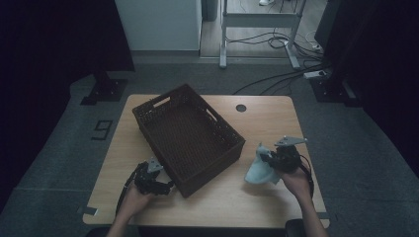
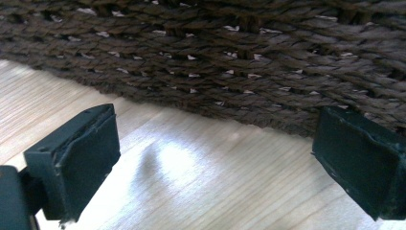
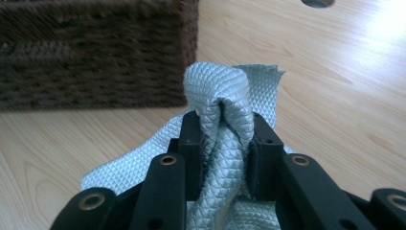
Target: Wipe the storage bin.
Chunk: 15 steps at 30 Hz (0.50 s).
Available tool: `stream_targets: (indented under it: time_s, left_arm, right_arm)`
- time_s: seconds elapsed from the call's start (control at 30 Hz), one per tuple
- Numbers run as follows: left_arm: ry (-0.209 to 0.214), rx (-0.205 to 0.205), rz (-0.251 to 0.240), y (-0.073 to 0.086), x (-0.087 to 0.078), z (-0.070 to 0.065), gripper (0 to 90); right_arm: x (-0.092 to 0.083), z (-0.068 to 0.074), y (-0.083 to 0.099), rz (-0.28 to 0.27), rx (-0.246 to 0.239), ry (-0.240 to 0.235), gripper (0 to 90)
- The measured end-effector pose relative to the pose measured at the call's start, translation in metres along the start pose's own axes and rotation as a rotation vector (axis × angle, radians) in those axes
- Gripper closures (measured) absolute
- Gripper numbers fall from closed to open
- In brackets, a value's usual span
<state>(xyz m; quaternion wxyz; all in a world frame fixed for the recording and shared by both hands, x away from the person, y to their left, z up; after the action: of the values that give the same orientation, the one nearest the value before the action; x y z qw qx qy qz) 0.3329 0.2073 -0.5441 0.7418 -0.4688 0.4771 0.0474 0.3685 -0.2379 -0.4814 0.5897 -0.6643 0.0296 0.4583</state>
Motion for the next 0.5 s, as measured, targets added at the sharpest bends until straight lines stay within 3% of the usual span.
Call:
stream_targets:
  time_s: [0.5]
  left_arm:
    - [0.018, -0.007, -0.014, 0.002, 0.002, 0.000, 0.8]
  right_arm:
    - [0.037, 0.016, -0.033, -0.016, -0.024, -0.020, 70.0]
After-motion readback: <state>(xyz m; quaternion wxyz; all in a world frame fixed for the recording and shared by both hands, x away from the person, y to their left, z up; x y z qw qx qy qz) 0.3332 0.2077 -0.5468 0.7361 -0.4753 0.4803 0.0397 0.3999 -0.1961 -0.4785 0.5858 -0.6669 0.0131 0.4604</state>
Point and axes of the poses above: each handheld gripper's, and its own axes: x roughly forward along the jaws, y roughly out of its underside, z roughly to its left, the point moved 2 cm from there along x, roughly forward along the jaws, and after that the axes turned 4 degrees about x, right-handed, at the moved point
